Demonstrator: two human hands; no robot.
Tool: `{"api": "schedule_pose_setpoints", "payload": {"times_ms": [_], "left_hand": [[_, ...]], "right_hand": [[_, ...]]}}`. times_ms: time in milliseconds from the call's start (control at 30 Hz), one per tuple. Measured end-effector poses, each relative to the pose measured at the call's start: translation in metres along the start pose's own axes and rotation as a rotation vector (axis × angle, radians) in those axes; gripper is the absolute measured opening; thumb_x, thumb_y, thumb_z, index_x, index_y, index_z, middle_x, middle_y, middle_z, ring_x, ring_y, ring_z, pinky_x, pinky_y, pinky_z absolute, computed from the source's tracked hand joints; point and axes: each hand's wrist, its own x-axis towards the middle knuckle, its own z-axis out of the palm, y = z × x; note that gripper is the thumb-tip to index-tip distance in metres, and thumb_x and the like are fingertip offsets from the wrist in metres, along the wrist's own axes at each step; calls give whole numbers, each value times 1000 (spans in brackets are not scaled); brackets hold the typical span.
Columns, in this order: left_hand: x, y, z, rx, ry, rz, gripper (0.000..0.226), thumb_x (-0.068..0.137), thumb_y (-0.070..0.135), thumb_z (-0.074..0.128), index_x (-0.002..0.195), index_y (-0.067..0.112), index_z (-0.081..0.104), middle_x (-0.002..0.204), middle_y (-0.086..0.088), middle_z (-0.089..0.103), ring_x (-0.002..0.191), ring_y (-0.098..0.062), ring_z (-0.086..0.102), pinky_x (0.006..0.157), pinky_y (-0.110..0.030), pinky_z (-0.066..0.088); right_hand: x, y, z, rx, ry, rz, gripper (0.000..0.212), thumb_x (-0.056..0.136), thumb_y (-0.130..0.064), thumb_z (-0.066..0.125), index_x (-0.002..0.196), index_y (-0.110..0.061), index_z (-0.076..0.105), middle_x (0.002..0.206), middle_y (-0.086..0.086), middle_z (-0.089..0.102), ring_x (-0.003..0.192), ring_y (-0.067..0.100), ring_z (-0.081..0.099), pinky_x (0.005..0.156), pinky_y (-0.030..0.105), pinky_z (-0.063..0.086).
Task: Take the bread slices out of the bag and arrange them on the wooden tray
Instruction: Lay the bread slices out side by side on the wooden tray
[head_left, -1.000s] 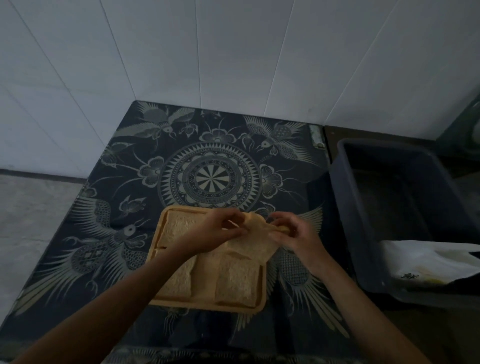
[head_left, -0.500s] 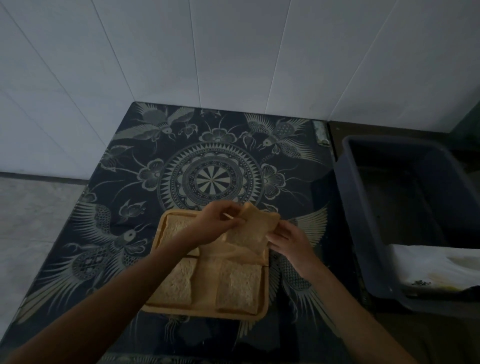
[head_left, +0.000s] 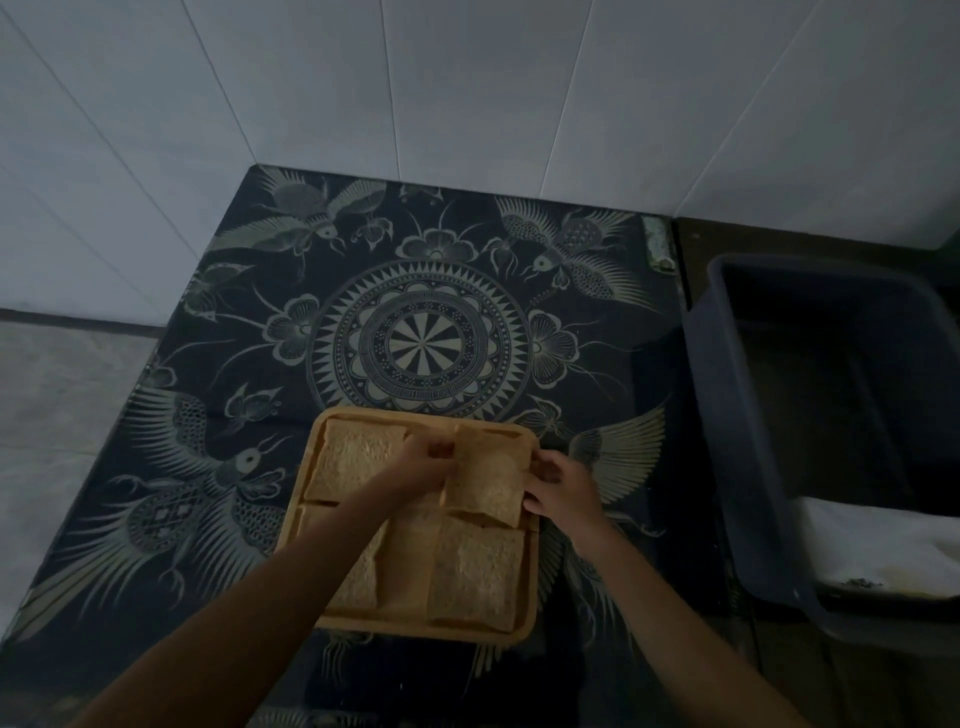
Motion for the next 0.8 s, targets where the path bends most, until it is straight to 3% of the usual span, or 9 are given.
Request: {"api": "schedule_pose_setpoints", "payload": {"times_ms": [133,233,300,367,433,533,633,700,800], "left_hand": [[1,-8,7,132,100,43,24,85,7,71,107,16,77,93,-9,77,91,-25,74,88,-48,60],[2,-11,10,142,143,38,36,83,9,73,116,23,75,97,0,79,93,-14,73,85,-36,60],[3,-14,11,153,157,30,29,82,10,74,108,21,77,91,1,79,87,-14,73,80,-34,59],[4,-18,13,184,174,33,11,80,12,74,87,20,74,75,6,73,72,-9,68,69,-30,54],[6,-21,14,199,194,39,13,79,12,74,76,24,69,65,7,66,63,-7,62,64,-29,50],[7,-21,14,224,228,60,16,78,15,77,93,20,76,74,3,75,72,-11,71,71,-33,57],[8,-24,15,215,254,77,24,78,15,79,101,21,78,72,11,72,70,1,66,73,-31,58],[8,-27,16,199,264,75,29,79,13,80,107,21,78,71,22,65,69,13,60,73,-25,57],[7,-28,17,178,272,59,33,80,13,80,112,21,77,73,29,61,69,18,57,67,-10,46]], "right_hand": [[6,6,3,-110,52,-35,44,92,-17,77,132,-19,60,111,-6,66,95,8,69,65,21,63],[9,10,4,-254,123,-117,34,90,-26,79,120,-22,66,102,-9,68,94,11,71,77,38,67],[9,11,5,-329,148,-166,27,88,-29,80,111,-27,67,98,-11,69,93,10,71,80,43,66],[9,11,5,-400,174,-211,27,89,-28,80,113,-23,71,93,-16,67,87,3,69,74,31,64],[10,12,5,-466,203,-251,31,90,-27,79,118,-16,72,90,-17,65,83,-4,65,68,15,53],[9,12,6,-474,203,-269,34,92,-24,78,123,-12,71,96,-7,68,85,1,66,71,14,51],[8,13,5,-455,203,-280,37,93,-19,77,128,-9,70,105,3,73,93,11,69,78,18,54],[7,13,5,-464,212,-298,37,94,-19,75,129,-9,70,107,5,73,93,11,69,78,15,53],[7,12,5,-488,220,-316,35,96,-20,74,129,-10,71,105,4,73,89,7,67,76,9,50]]}}
